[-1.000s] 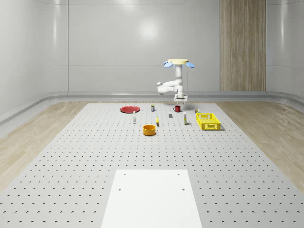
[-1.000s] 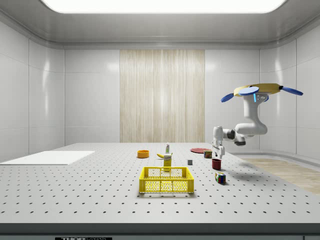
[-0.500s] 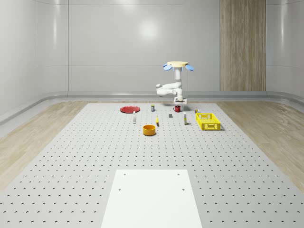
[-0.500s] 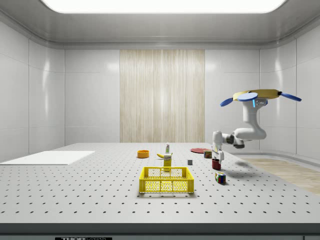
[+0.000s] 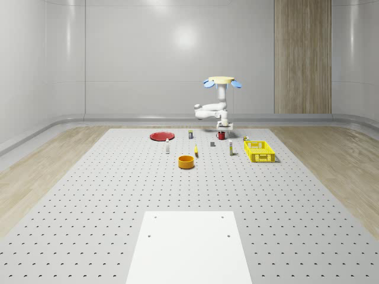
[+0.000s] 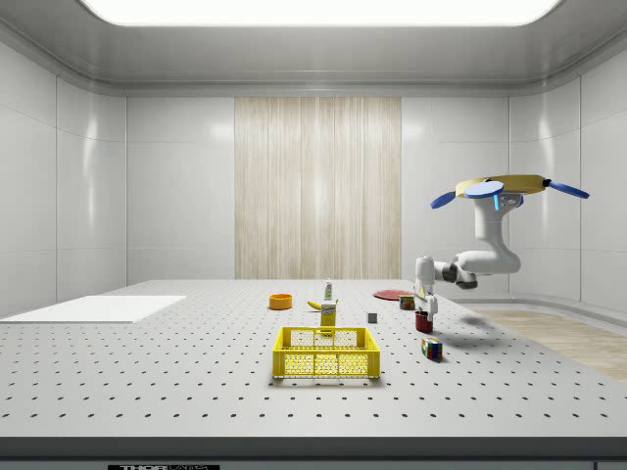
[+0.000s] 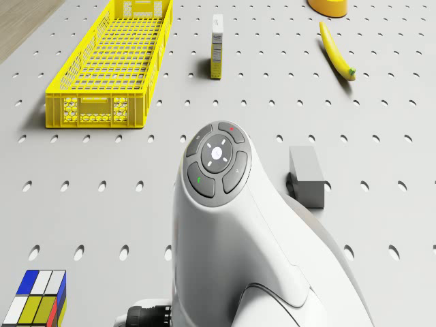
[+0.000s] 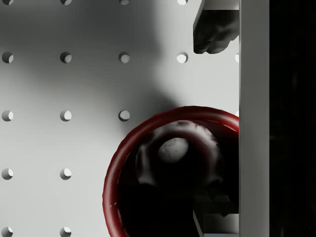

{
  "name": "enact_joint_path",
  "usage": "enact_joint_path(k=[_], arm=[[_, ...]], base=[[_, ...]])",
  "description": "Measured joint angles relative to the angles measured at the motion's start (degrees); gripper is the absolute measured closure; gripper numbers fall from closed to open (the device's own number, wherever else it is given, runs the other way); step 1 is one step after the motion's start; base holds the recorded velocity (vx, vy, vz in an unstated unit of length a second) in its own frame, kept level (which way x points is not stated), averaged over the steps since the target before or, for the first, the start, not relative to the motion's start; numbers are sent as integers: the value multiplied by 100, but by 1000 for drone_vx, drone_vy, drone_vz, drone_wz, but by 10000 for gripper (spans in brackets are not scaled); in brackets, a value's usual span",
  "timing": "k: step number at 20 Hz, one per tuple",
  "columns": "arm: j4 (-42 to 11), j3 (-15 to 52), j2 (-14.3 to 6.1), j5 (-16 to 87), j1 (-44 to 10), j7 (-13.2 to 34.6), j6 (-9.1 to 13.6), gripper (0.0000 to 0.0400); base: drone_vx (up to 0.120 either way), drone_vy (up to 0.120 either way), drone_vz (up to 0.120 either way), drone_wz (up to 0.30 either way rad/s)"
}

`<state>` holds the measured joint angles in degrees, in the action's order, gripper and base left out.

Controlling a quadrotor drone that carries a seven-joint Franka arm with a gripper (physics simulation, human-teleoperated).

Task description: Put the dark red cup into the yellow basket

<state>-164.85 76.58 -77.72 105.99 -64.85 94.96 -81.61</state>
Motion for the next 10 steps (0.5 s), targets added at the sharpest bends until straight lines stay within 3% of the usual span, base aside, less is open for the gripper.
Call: enact_joint_path(k=[6,7,8,10], arm=[[29,-137,-122,102,-17,4,-160,0],[32,-145,-138,107,-21,6,-179,24],[34,-151,-154,109,-25,8,-197,85],[38,-159,-184,108,-32,14,-229,169]], base=[[0,0,0,0],[0,0,0,0],[0,0,0,0],[0,0,0,0]])
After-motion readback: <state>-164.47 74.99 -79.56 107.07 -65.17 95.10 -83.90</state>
